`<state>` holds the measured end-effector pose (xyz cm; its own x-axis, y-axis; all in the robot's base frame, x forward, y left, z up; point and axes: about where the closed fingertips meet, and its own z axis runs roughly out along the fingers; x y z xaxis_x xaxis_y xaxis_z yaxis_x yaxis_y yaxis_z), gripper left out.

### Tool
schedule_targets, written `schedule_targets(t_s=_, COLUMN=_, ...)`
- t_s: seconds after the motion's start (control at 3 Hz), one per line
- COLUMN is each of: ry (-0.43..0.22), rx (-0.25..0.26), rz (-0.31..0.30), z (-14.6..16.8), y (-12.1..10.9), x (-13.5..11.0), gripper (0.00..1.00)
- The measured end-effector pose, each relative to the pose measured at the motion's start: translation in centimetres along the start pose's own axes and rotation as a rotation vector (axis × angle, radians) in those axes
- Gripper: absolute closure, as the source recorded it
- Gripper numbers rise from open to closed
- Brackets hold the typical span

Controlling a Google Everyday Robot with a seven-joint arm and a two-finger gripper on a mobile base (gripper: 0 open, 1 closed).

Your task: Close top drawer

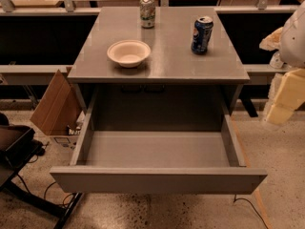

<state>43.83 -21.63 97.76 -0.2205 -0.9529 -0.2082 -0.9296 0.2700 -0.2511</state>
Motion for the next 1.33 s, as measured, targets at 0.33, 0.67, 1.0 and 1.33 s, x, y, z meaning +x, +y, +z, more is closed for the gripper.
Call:
schedule_targets(t_s=0.33, ry=0.000, rx=0.000, rz=0.000, z=0.0, y=0.0, x=0.0, gripper=0.00)
schedule_targets(t_s=0.67, ry=-0.002, rx=0.012, rz=0.018, z=0.8, y=1.2, x=0.6, gripper=0.18)
schedule_targets(t_s=1.0, ry=-0.062, rx=0.020, rz=0.071, z=5.0, y=5.1, x=1.7, gripper=0.49)
schedule_targets(t_s=1.33, ry=-0.097, rx=-0.007, rz=0.128, z=11.2, y=8.1, x=3.2, gripper=0.72)
